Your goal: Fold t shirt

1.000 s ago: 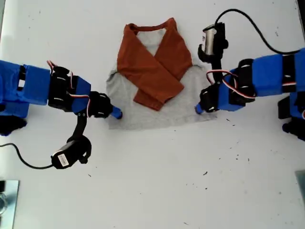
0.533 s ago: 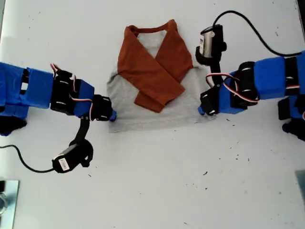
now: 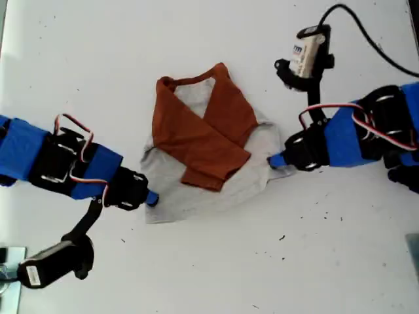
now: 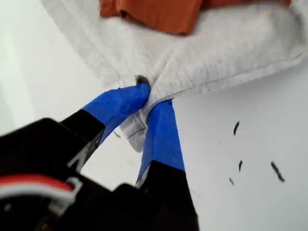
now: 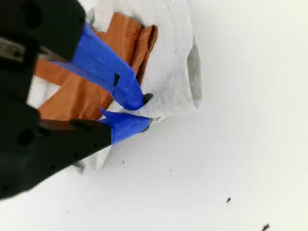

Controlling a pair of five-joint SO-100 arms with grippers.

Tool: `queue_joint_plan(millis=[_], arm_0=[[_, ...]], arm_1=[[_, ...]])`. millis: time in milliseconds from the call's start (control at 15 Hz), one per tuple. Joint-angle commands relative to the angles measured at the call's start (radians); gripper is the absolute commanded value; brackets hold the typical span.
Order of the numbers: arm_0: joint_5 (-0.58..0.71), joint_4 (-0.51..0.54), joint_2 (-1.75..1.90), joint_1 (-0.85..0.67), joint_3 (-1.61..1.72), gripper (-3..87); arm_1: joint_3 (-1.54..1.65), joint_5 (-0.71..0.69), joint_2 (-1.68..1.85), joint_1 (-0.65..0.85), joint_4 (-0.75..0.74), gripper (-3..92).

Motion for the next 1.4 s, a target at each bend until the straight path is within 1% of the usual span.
queue_joint_plan(millis=[0, 67, 133, 200, 267, 333, 400, 467, 533, 600, 667, 733, 867, 933, 1000, 1067, 1133, 1200, 1267, 1333], arm_0=[[0.032, 0.046, 0.336, -0.206, 0.101, -0.3], [0.071, 0.044, 0.543, -0.397, 0.261, -0.3], [0.089, 0.026, 0.790, -0.647, 0.462, 3.4], [0.141, -0.009, 1.092, -0.887, 0.658, 20.0], [0.161, 0.043, 1.362, -1.051, 0.782, 24.7], [0.215, 0.043, 1.513, -1.057, 0.865, 29.1], [0.198, 0.014, 1.514, -0.959, 0.933, 27.8], [0.158, -0.021, 1.509, -0.867, 1.008, 26.4], [0.121, -0.041, 1.565, -0.795, 1.088, 21.9], [0.103, -0.006, 1.694, -0.747, 1.155, 19.2], [0.071, 0.044, 1.789, -0.687, 1.204, 19.2], [0.054, 0.028, 1.755, -0.621, 1.224, 18.4], [-0.031, 0.002, 1.782, -0.476, 1.308, 17.0], [-0.052, 0.043, 1.787, -0.437, 1.308, 17.0], [-0.046, 0.094, 1.787, -0.428, 1.308, 16.2], [0.038, 0.100, 1.786, -0.408, 1.310, 15.7], [0.043, 0.098, 1.787, -0.364, 1.310, 16.0], [0.043, 0.098, 1.787, -0.325, 1.310, 15.8], [0.043, 0.098, 1.787, -0.295, 1.310, 15.8], [0.043, 0.098, 1.787, -0.275, 1.310, 15.8]], arm_1=[[-0.052, -0.124, 0.055, 0.187, -0.046, 3.2], [-0.061, -0.163, 0.052, 0.313, -0.078, 3.3], [-0.071, -0.227, 0.052, 0.451, -0.140, 28.5], [-0.012, -0.202, 0.098, 0.603, -0.209, 32.7], [0.216, -0.178, 0.307, 0.729, -0.442, 32.7], [0.336, -0.160, 0.446, 0.827, -0.457, 32.7], [0.331, -0.189, 0.477, 0.881, -0.307, 32.7], [0.350, -0.213, 0.509, 0.885, -0.219, 32.7], [0.399, -0.222, 0.555, 0.857, -0.167, 32.7], [0.463, -0.219, 0.604, 0.815, -0.126, 32.7], [0.534, -0.199, 0.676, 0.765, -0.080, 32.7], [0.611, -0.183, 0.759, 0.692, -0.055, 32.7], [0.752, -0.112, 0.881, 0.568, -0.005, 32.7], [0.824, -0.074, 0.933, 0.520, 0.034, 32.7], [0.891, -0.028, 1.011, 0.474, 0.087, 32.7], [0.966, 0.058, 1.152, 0.460, 0.196, 32.7], [0.968, 0.110, 1.210, 0.457, 0.310, 32.7], [0.968, 0.107, 1.212, 0.448, 0.314, 32.6], [0.968, 0.057, 1.212, 0.449, 0.314, 32.6], [0.968, -0.149, 1.212, 0.456, 0.314, 32.6]])
